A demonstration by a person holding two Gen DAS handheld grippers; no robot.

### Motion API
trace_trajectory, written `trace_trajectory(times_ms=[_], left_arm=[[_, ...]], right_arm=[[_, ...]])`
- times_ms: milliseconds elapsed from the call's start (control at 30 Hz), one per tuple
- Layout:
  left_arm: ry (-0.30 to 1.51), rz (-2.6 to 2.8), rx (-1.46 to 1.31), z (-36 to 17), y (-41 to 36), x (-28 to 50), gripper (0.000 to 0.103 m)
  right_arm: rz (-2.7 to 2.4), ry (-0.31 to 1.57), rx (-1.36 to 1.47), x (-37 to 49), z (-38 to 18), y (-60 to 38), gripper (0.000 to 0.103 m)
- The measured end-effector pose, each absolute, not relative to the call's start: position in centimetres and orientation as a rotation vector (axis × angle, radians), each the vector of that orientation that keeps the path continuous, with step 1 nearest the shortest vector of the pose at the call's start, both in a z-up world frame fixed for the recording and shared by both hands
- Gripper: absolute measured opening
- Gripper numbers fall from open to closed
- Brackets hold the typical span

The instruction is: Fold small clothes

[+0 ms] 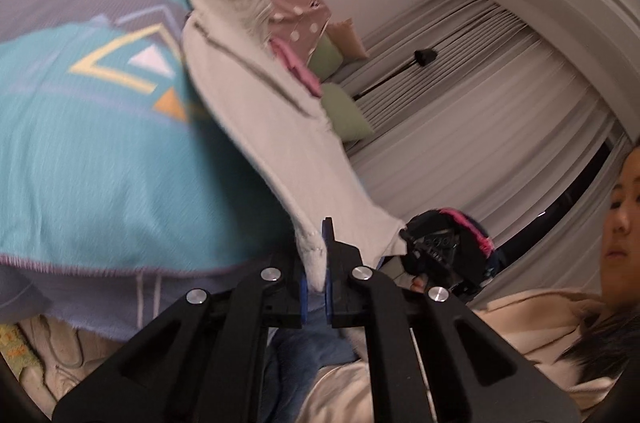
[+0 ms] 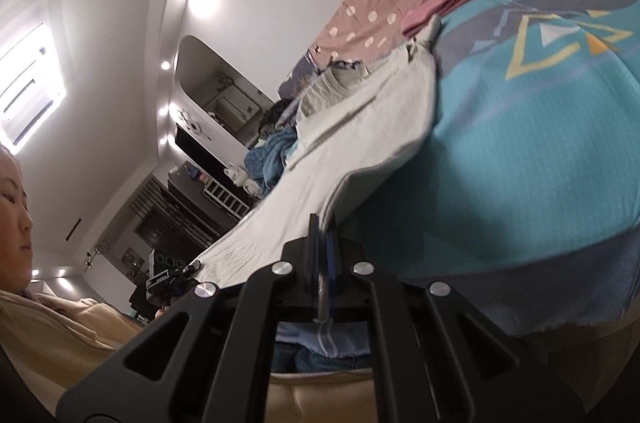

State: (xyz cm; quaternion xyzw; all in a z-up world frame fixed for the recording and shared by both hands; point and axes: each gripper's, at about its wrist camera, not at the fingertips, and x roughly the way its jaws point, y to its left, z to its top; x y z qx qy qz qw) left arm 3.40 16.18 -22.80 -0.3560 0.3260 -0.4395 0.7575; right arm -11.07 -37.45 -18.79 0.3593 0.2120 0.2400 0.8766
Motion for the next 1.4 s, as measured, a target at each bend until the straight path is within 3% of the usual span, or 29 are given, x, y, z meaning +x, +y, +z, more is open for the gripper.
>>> trace_trajectory(times_ms=[467,933,1400], left_arm=[[0.517,-0.953,-0.848,-14.4,17.2,8.8,0.005],[0.453,-0.943,-0.740,-5.8,15.8,21.2,0.005],[0.576,-0.864,-0.701,-6.6,11.9,39.2,0.005]], right_arm=[[0.594,0.263,0.789,-5.8,-10.6,-40.1,0.002],[0.562,0.300,0.730,8.5,-1.0,-43.0,0.002],[0.476,0.490,0.831,26.5,-3.4,-47.0,0.002]])
